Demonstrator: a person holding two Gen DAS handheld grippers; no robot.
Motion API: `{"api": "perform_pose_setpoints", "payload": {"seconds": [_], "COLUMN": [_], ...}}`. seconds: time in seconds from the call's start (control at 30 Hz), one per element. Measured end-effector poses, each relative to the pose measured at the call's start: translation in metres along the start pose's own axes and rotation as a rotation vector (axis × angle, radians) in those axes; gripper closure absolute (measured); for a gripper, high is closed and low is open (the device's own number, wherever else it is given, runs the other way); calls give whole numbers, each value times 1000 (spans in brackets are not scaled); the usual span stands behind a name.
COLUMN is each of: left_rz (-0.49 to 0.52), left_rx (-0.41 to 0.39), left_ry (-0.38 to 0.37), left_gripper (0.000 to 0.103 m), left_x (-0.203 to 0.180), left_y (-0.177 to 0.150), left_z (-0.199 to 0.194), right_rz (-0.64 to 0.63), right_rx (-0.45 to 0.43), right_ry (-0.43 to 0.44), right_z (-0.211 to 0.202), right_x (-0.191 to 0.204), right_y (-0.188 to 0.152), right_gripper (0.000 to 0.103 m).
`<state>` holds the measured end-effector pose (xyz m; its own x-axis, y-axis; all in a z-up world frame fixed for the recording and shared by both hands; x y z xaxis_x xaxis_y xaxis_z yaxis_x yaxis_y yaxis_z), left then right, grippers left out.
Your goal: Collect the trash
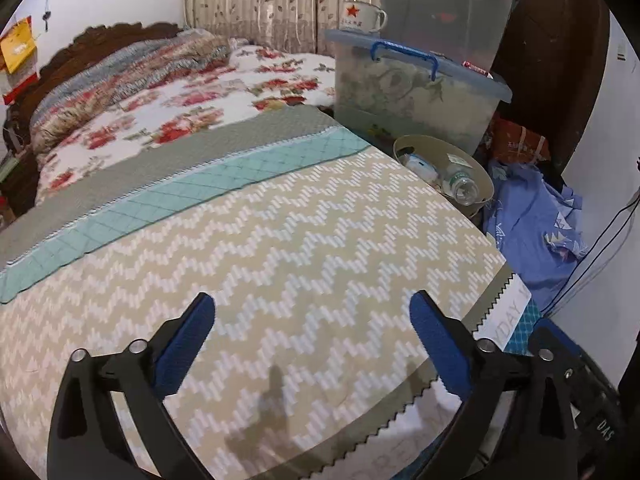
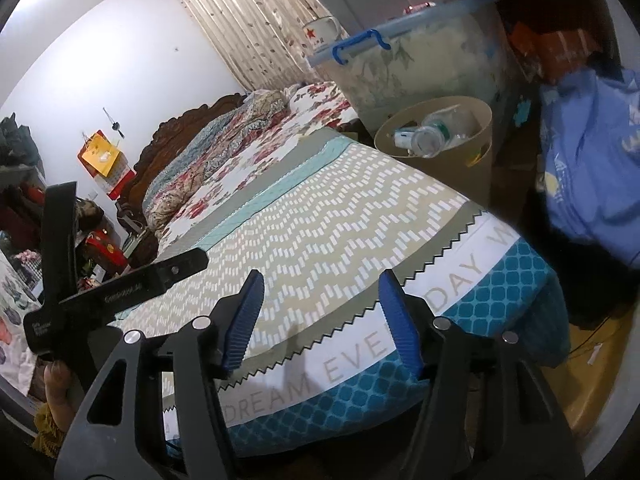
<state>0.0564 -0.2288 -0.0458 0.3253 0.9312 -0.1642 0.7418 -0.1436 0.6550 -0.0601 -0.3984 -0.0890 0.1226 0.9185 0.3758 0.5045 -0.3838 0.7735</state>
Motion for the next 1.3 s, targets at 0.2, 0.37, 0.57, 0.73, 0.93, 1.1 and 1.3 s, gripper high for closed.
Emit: {"api": "perform_pose_setpoints", "payload": {"seconds": [0.2, 0.37, 0.57, 0.73, 0.93, 1.1, 1.3], "left_rz": [27, 41, 46, 30, 21, 34, 30], "left_rx": [-58, -89, -90, -108, -125, -128, -119], "left_ry": [38, 61, 68, 87, 105, 126, 143], "left_gripper": [9, 9, 9, 9, 9, 9, 9], "left_x": [13, 20, 21, 27, 30, 30, 31], "left_y": [-8, -13, -20, -20, -21, -23, -26], "left_z": [-25, -40, -50, -58, -63, -66, -67], "right_rz": [-22, -45, -49, -53, -56, -59, -74], "right_rx": [-21, -50, -82, -102, -118, -140, -139], "right_ry": [-25, -37, -41, -41, -40, -30, -26], "right_z": [-7, -16, -24, -28, -36, -44, -46], "right_x": [14, 26, 34, 40, 46, 51, 57], "right_y": [4, 10, 17, 21, 23, 28, 27], "right_gripper": [39, 37, 30, 22, 19, 17, 15]}}
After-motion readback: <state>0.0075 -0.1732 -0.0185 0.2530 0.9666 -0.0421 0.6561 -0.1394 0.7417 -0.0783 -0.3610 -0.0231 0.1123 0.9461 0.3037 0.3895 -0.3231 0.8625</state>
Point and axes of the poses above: each gripper's, at about its wrist camera, not at the fingertips, and z roughly the way its jaws point, x to its left, y to its top, the point moved 8 cm from there along z, roughly the way its jaws point, and after that the axes turned 12 degrees about -z, right-handed, at the moved point
